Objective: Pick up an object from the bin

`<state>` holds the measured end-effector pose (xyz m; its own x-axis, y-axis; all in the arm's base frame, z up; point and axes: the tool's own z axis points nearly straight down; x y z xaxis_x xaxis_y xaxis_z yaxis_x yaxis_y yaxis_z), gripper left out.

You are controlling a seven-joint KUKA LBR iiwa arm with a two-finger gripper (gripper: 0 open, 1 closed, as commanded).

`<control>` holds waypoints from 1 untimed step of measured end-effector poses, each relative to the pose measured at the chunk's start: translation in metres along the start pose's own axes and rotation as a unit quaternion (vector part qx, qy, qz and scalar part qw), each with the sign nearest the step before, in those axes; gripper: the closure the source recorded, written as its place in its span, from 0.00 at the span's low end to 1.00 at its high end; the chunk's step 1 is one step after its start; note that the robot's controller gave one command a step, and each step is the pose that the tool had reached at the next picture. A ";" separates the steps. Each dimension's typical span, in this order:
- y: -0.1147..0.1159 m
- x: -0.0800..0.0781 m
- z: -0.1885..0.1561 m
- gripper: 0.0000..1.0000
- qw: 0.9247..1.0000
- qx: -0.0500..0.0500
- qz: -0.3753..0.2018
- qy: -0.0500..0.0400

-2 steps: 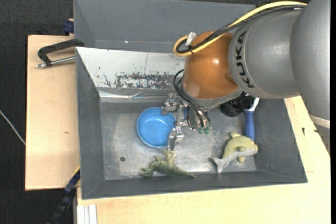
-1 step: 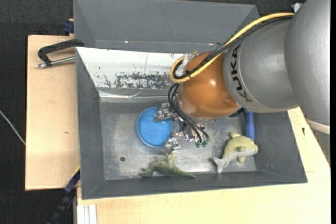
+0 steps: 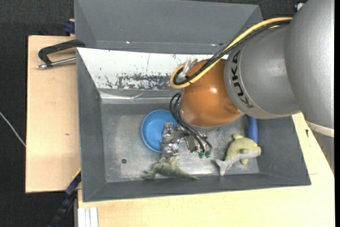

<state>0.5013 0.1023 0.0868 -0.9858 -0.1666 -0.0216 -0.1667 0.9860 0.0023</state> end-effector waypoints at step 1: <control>-0.068 -0.014 -0.151 1.00 0.995 0.002 -0.104 0.004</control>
Offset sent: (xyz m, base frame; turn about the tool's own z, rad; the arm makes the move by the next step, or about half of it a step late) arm 0.0188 -0.0644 0.1461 -0.2123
